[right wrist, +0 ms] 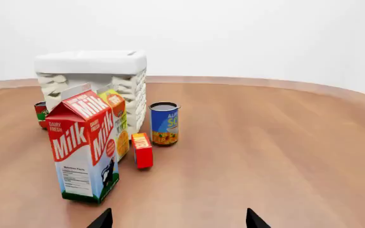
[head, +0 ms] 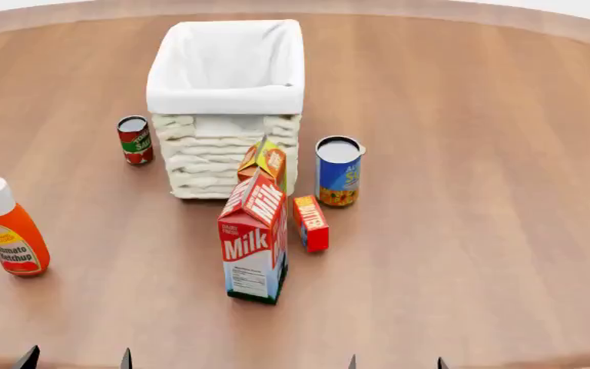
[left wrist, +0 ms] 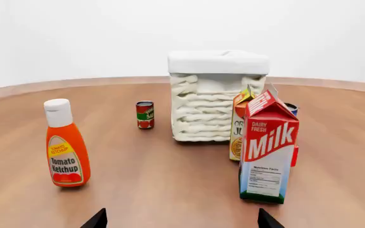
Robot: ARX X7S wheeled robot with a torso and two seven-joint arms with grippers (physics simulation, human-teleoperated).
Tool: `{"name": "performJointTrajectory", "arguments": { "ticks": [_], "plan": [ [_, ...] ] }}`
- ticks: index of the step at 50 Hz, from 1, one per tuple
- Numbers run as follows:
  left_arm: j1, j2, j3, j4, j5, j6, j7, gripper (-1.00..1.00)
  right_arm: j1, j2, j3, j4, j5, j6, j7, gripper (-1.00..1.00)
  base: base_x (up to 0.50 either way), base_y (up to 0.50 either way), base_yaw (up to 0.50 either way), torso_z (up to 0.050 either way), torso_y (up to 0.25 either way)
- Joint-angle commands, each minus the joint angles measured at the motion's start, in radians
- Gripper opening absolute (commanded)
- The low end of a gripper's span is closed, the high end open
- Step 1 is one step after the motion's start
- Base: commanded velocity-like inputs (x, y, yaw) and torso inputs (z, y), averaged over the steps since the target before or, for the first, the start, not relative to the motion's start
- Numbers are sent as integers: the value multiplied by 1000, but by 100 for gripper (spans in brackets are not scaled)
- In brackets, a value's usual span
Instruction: Pick up the butter and put it in the basket.
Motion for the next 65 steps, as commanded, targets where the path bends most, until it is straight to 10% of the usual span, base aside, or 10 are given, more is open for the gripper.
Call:
{"name": "performJointTrajectory", "arguments": {
  "ticks": [1, 10, 11, 12, 65],
  "plan": [
    [2, -33, 38, 7, -33, -4, -38, 100, 0, 18, -24, -3, 18, 2, 24, 100, 0, 0, 0, 0, 0],
    [-13, -48, 50, 11, -52, -6, -75, 100, 16, 51, -49, 36, 72, -10, 26, 100, 0, 0, 0, 0, 0],
    [-285, -26, 170, -926, 73, 550, -188, 100, 88, 48, -47, 207, 73, -65, 139, 100, 0, 0, 0, 0, 0],
    [-15, -8, 5, 6, -11, -4, -28, 100, 17, 14, -5, 39, 27, -5, -13, 100, 0, 0, 0, 0, 0],
    [-72, -112, 156, -219, 17, 239, -194, 100, 23, 101, -114, 34, 84, 8, 87, 100, 0, 2, 460, 0, 0]
  ]
}}
